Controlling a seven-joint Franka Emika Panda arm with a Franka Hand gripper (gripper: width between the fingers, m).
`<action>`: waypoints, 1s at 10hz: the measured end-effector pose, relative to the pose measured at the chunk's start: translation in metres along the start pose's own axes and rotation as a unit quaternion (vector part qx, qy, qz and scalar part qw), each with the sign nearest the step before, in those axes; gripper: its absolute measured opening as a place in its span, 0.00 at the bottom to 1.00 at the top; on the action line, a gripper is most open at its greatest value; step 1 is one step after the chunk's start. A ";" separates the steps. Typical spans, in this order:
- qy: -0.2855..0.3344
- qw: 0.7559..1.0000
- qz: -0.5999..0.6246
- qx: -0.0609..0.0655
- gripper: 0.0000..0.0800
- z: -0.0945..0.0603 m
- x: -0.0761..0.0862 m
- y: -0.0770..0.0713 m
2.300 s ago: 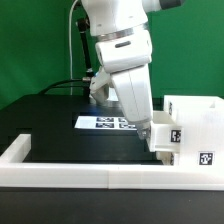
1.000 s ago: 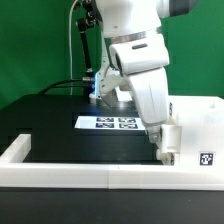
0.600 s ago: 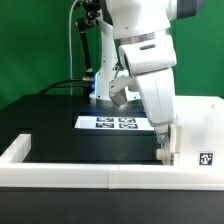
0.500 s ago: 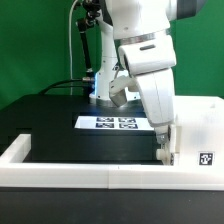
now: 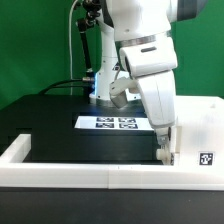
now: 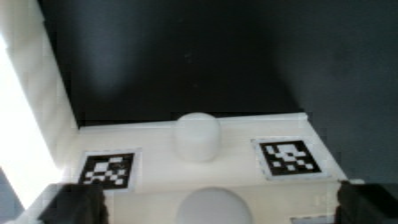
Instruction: Assemble drawer
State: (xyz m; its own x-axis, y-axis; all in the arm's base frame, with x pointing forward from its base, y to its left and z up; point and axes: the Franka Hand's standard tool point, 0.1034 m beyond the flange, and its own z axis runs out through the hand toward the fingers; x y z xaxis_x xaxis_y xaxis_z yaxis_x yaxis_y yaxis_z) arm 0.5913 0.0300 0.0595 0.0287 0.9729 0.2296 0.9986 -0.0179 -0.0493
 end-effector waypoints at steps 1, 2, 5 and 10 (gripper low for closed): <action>-0.002 1.000 0.003 0.000 0.81 -0.001 0.000 0.000; -0.002 1.000 0.003 0.002 0.81 -0.001 -0.002 0.000; -0.001 1.000 0.010 0.002 0.81 -0.001 0.002 -0.001; -0.012 1.000 -0.023 -0.007 0.81 -0.008 -0.019 -0.005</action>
Offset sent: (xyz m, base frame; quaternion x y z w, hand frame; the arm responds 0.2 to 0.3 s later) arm -0.0031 -0.0053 0.0028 0.0319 -0.0026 0.0116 0.9994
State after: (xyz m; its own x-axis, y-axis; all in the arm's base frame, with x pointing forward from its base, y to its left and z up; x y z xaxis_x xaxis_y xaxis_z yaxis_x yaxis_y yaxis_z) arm 0.5860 0.0100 0.0627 -0.0182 0.9781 0.2075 0.9994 0.0241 -0.0262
